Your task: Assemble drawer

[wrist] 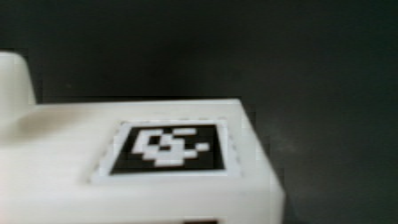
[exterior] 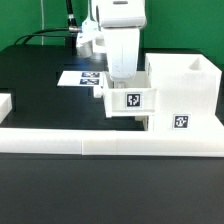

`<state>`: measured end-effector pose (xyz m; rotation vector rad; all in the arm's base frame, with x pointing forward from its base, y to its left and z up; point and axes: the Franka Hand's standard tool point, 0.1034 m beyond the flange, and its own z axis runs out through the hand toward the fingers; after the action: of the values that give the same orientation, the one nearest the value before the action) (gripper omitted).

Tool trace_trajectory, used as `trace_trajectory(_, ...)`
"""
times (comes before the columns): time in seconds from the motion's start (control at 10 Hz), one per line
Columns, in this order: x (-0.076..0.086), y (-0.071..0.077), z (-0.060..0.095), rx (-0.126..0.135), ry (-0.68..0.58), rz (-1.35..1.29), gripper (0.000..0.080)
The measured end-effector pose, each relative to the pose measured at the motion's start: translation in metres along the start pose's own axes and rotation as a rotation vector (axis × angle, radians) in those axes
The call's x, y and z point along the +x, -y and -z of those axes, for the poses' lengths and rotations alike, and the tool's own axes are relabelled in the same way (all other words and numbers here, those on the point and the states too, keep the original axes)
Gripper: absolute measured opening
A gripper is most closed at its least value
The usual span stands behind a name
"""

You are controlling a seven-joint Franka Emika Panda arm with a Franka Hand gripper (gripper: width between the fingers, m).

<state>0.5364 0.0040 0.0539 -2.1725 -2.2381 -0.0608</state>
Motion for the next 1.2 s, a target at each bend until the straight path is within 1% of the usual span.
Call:
trace_trajectory(0.1, 0.003, -0.001, 0.000, -0.005, 0.000, -0.004, 0.0042)
trace_trajectory(0.4, 0.009, -0.005, 0.000, -0.011, -0.002, -0.054, 0.0042)
trace_trajectory(0.8, 0.009, -0.005, 0.000, -0.013, -0.005, -0.085, 0.0042)
trace_trajectory(0.9, 0.009, -0.006, 0.001, -0.014, -0.005, -0.085, 0.0122)
trace_trajectory(1.0, 0.010, -0.006, 0.006, -0.013, -0.001, -0.087, 0.0305)
trace_trajectory(1.1, 0.010, -0.007, 0.013, -0.008, 0.004, -0.086, 0.0305)
trace_trajectory(1.2, 0.010, -0.008, 0.020, 0.002, 0.011, -0.084, 0.0498)
